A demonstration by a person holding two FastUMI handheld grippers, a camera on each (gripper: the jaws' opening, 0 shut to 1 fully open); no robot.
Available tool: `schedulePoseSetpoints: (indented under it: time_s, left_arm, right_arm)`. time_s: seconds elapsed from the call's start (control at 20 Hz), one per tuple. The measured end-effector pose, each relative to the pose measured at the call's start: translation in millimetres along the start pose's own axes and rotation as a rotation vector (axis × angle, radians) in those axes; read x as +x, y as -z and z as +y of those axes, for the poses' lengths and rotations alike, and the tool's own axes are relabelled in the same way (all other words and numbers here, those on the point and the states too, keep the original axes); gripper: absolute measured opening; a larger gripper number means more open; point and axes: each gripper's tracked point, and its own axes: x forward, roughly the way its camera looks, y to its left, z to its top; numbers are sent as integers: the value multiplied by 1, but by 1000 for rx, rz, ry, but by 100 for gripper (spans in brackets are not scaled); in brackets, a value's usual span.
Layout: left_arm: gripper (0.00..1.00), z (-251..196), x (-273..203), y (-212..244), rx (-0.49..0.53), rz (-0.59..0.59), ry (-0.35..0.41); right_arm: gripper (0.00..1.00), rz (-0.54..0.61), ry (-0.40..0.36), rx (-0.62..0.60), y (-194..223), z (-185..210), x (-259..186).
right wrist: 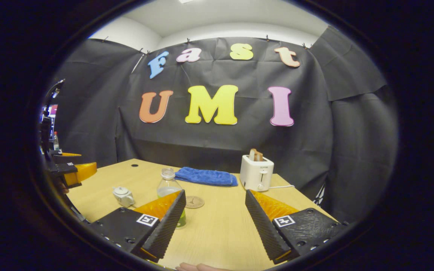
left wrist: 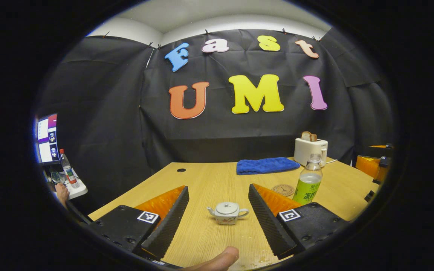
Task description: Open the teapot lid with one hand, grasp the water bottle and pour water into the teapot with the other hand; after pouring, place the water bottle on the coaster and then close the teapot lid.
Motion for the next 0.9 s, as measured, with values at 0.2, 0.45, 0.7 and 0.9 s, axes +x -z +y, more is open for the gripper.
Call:
schedulePoseSetpoints:
  time_s: [0.2, 0.45, 0.7, 0.9]
  left_arm:
    - [100, -7, 40, 23, -29, 13, 30]
    - [100, -7, 82, 54, -48, 64, 33]
    - [94, -14, 95, 72, -48, 110, 74]
    - [75, -25, 100, 83, -60, 142, 111]
  right_arm:
    - [95, 41, -19, -22, 18, 10, 12]
    - [95, 85, -38, -46, 35, 18, 22]
    - [95, 101, -43, -46, 42, 23, 24]
    - [95, 109, -55, -57, 47, 31, 26]
